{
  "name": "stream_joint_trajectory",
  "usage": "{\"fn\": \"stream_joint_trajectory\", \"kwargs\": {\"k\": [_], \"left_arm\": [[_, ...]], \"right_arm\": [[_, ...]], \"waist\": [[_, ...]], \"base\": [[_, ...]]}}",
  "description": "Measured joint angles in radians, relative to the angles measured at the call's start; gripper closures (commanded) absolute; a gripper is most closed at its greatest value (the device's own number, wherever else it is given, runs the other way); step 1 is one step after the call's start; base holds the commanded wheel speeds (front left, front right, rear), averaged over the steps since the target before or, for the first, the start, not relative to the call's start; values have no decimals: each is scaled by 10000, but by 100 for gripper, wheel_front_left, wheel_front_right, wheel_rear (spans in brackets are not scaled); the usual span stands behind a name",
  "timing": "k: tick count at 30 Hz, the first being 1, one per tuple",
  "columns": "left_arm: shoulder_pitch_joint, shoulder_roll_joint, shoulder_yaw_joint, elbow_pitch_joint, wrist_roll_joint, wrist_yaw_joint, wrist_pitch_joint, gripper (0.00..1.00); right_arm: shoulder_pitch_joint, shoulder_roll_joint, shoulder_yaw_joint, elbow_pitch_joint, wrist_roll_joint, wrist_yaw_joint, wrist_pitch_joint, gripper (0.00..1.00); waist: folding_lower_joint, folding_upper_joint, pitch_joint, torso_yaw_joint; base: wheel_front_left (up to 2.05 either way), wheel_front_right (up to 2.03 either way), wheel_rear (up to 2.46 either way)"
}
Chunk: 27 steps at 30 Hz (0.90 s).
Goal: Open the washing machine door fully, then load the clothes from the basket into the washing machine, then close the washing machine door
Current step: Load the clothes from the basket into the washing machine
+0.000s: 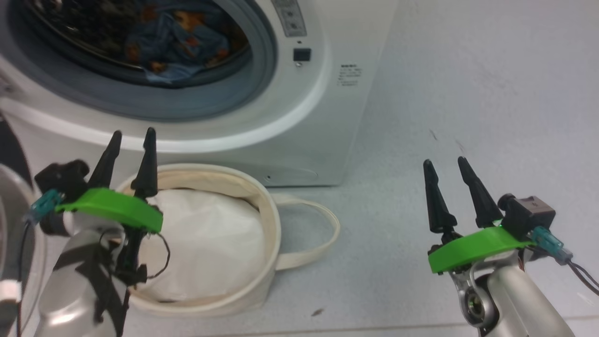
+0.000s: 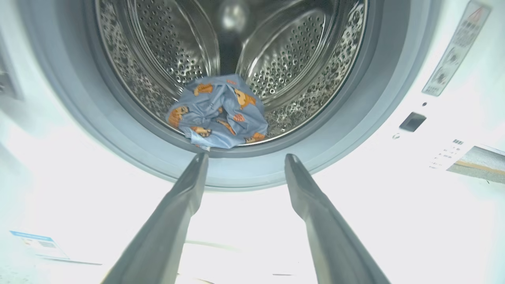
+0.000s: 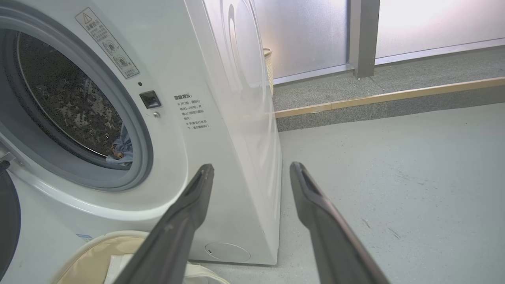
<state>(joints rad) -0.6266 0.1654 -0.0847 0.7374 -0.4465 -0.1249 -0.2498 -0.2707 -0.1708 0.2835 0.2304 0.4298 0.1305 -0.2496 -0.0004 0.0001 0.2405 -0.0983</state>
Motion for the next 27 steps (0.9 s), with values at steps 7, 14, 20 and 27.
{"fn": "stream_joint_trajectory", "kwargs": {"k": [7, 14, 20, 27], "left_arm": [[1794, 232, 96, -1427, -671, 0, -2, 0], [2928, 293, 688, -1988, -740, 0, -2, 0], [3149, 291, 1141, -2219, -477, 0, -2, 0], [3217, 288, 1241, -2309, -395, 0, -2, 0]], "right_arm": [[356, -138, -44, 71, 33, 0, 0, 0], [660, -245, -115, 293, 196, 0, 0, 0], [787, -284, -364, 579, 194, 0, 0, 0], [872, -297, -489, 639, 192, 0, 0, 0]], "waist": [[2, 0, -1063, 525], [2, 0, -1753, 783], [4, 0, -2036, 941], [4, 0, -2099, 1000]], "base": [[0, 0, 0], [0, 0, 0], [0, 0, 0], [0, 0, 0]]}}
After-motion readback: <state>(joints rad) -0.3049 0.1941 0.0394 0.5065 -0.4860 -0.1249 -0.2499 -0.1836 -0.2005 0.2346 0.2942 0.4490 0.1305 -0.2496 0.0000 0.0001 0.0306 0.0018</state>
